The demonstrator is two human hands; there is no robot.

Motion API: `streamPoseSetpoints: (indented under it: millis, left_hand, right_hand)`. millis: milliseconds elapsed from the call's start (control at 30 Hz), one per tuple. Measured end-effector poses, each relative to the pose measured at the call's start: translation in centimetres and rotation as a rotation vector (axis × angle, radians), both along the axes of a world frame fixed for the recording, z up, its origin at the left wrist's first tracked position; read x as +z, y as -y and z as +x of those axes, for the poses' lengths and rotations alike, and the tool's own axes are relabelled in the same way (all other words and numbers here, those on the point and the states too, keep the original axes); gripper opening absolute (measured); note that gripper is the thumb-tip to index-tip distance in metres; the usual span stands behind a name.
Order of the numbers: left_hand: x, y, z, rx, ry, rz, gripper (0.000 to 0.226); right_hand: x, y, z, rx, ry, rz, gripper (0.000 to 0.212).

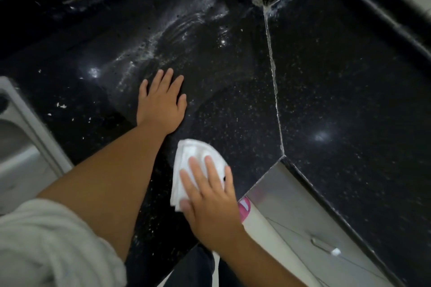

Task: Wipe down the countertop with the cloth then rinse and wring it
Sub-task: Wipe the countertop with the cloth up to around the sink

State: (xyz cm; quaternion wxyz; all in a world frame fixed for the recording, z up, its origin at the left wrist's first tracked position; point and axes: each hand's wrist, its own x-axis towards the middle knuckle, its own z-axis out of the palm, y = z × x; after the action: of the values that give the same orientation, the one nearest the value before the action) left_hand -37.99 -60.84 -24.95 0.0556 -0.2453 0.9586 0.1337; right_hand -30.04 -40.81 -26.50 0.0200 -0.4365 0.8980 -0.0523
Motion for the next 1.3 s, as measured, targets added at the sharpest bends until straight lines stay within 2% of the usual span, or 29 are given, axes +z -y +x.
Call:
streamPoseSetpoints:
  millis: [67, 167, 267, 333, 400, 533, 600, 700, 767, 833, 933, 1000, 1100, 1200, 1300]
  left_hand:
    - [0.1, -0.1, 0.0, -0.005, -0.002, 0.004, 0.050]
    - [0.1, 0.0, 0.0, -0.008, 0.014, 0.005, 0.050]
    - [0.1, 0.0, -0.1, 0.001, 0.026, 0.003, 0.051]
    - [0.1, 0.0, -0.2, 0.004, 0.027, 0.000, 0.051]
    - [0.1, 0.0, -0.2, 0.012, 0.021, 0.005, 0.051]
    - [0.0, 0.0, -0.4, 0.036, 0.015, 0.017, 0.051]
    - [0.0, 0.0, -0.4, 0.045, 0.018, 0.013, 0.054]
    - [0.0, -0.1, -0.4, 0.048, -0.004, 0.024, 0.078]
    - [-0.1, -0.1, -0.4, 0.058, -0.028, 0.021, 0.079]
    - [-0.1, -0.1, -0.4, 0.057, -0.036, 0.022, 0.074]
    - [-0.3, 0.0, -0.3, 0.048, -0.030, 0.012, 0.068]
    - [-0.4, 0.1, -0.3, 0.046, -0.014, -0.018, 0.061]
    - [-0.6, 0.1, -0.5, 0.077, -0.024, -0.036, 0.055]
    - [-1.1, 0.2, -0.4, 0.078, -0.063, -0.122, 0.050]
    - [-1.4, 0.3, -0.4, 0.063, -0.083, -0.157, 0.048]
  right_hand:
    - [0.0, -1.6, 1.1, 0.002, 0.000, 0.025, 0.044]
    - [0.1, -4.4, -1.3, -0.145, -0.003, 0.091, 0.051]
    - [0.6, -5.2, -7.9, -0.352, -0.005, 0.217, 0.061]
    - [1.7, -3.5, -13.3, -0.416, 0.031, 0.265, 0.071]
    - [2.2, -1.0, -18.2, -0.384, 0.034, 0.281, 0.078]
    - [2.6, 5.9, -23.6, -0.290, 0.163, 0.259, 0.056]
    - [2.6, 8.9, -23.2, -0.164, 0.206, 0.225, 0.056]
    - [1.4, 9.2, -19.2, 0.095, 0.123, 0.143, 0.070]
    - [0.9, 6.0, -17.0, 0.213, 0.114, 0.117, 0.058]
    - [0.5, 1.3, -17.6, 0.200, 0.130, 0.210, 0.051]
    - [1.5, -3.0, -23.0, 0.002, 0.117, 0.274, 0.060]
    - [2.4, -1.9, -27.3, -0.175, 0.196, 0.235, 0.068]
    - [2.5, 3.6, -32.4, -0.326, 0.225, 0.201, 0.055]
    - [2.5, 10.5, -34.7, -0.332, 0.247, 0.175, 0.053]
    - [2.3, 14.7, -32.8, -0.135, 0.229, 0.215, 0.053]
